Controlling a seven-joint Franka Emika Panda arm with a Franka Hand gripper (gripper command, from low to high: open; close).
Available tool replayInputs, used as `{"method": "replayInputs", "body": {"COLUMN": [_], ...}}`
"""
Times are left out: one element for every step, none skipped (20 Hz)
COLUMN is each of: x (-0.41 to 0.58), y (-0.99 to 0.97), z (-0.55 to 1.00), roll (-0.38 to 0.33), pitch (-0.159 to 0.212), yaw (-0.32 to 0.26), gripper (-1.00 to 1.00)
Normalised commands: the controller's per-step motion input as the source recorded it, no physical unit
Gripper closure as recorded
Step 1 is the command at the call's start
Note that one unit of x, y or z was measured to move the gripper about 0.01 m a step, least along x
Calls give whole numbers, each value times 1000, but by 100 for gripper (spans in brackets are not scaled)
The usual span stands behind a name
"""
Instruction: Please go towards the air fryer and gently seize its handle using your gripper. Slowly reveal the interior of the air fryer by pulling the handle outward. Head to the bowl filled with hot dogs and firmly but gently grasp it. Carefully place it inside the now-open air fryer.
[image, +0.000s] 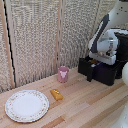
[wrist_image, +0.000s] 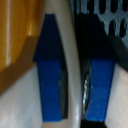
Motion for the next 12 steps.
{"method": "replayInputs", "body": {"x": [-126,-77,-97,-97,-120,-166,-214,-240,-249,-209,-129,-23], "y": [0,0,66,91,131,191,214,234,251,229,211,220], "z": [266,317,377,363,354,326,329,297,366,477,574,617], "roll": [-47,-31,-29,-11,-3,0,0,0,0,0,0,0], "pitch": [-12,-5,-27,-11,-13,-3,-2,-3,-7,-16,0,0], "yaw": [0,0,0,0,0,0,0,0,0,0,2,0], "gripper": [-100,-100,-100,-100,-100,-100,-100,-100,-100,-100,-100,-100]}}
